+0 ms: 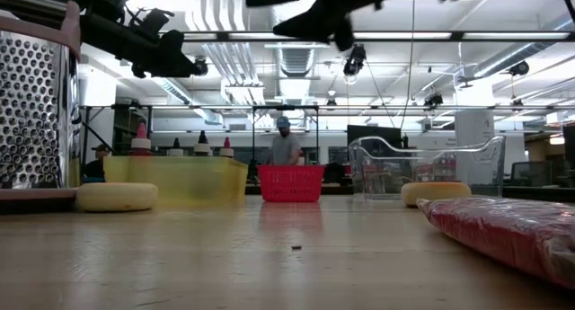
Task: Pick & Place Food Item
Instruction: Put the red popcorn bag into the transparent bin
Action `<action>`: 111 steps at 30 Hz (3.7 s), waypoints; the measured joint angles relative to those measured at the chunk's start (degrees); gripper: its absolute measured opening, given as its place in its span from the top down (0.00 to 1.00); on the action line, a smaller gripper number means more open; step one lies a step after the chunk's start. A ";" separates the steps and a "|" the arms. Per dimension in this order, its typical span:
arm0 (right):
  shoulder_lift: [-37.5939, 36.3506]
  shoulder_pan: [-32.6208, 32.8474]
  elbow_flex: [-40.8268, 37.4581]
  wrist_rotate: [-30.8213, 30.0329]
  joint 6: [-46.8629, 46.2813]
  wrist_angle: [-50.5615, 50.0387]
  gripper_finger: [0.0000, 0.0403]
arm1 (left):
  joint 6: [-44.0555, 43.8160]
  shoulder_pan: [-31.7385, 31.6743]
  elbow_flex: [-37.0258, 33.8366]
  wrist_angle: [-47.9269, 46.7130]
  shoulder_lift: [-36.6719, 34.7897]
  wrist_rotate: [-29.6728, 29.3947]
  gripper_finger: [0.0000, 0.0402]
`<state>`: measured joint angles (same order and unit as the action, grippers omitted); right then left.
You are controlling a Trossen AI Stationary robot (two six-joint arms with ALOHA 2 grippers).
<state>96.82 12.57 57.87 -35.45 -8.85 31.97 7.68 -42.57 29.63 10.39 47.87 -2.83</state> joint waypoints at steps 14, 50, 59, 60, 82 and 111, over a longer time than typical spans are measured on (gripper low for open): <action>-0.02 21.41 0.01 -28.73 -14.56 -4.43 0.19 | 0.10 0.00 0.01 -0.07 0.00 0.01 0.45; 17.58 15.84 41.64 21.63 -97.10 -93.37 0.19 | -0.02 0.04 -0.03 -0.13 0.35 0.02 0.45; 28.82 16.80 54.62 30.26 -111.18 -107.02 0.19 | 0.00 0.09 -0.03 -0.17 0.59 0.02 0.45; 29.80 16.73 56.22 30.66 -111.24 -108.27 0.19 | 0.00 0.09 -0.03 -0.13 0.62 0.01 0.45; 46.69 16.53 70.08 42.85 -112.34 -119.61 0.19 | 0.06 0.09 -0.07 -0.15 0.66 0.02 0.45; 46.16 16.58 62.89 47.23 -112.86 -112.68 0.25 | 0.08 0.09 -0.09 -0.15 0.66 0.02 0.45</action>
<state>142.98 29.15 120.76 11.78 -121.71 -80.71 7.76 -42.48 29.54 10.24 48.53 -2.81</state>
